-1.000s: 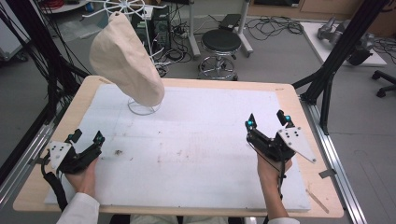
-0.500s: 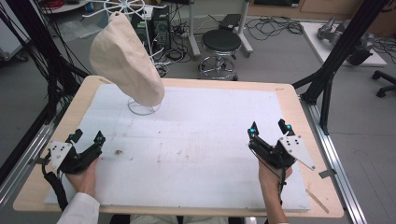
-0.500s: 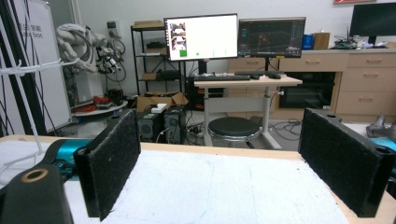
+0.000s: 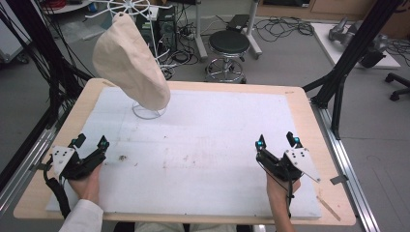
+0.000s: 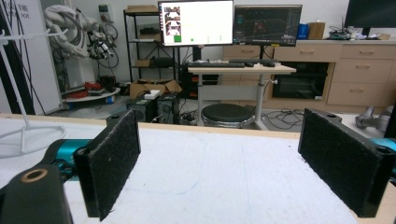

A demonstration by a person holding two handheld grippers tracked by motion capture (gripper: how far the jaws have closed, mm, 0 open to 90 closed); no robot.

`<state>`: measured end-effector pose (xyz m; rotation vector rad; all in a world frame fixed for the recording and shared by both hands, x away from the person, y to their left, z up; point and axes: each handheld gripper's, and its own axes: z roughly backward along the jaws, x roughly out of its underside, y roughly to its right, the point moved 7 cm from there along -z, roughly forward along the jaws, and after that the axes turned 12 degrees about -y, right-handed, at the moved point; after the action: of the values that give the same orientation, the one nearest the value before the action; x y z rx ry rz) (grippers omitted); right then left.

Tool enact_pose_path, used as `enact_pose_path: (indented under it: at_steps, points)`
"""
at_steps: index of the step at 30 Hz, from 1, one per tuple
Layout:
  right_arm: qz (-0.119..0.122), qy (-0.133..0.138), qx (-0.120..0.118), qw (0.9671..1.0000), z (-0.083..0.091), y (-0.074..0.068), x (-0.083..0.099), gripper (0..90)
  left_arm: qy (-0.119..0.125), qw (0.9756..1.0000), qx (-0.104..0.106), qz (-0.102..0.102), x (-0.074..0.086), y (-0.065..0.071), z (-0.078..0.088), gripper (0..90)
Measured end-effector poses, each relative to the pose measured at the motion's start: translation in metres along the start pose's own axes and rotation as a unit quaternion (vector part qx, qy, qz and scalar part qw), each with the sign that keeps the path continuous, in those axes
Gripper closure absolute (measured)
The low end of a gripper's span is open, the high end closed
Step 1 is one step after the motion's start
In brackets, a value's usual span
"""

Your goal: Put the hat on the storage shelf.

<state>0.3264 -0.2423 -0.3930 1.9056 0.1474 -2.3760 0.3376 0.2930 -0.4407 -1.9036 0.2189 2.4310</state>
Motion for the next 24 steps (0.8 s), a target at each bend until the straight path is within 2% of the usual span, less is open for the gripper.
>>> enact_pose_path:
  at_steps: [10, 17, 24]
  points:
    - [0.019, -0.01, 0.008, 0.9997, -0.001, -0.002, 0.013, 11.9, 0.0, 1.0, 0.0, 0.001, 0.0, 0.0, 0.0, 25.4]
    - [-0.001, -0.025, 0.008, 0.9996, -0.003, 0.003, 0.026, 11.5, -0.001, 1.0, 0.002, -0.001, 0.0, 0.001, 0.0, 25.4]
    - [0.004, -0.033, 0.009, 0.9994, -0.004, 0.002, 0.034, 11.5, -0.001, 1.0, 0.004, 0.0, 0.0, 0.002, -0.001, 25.4]
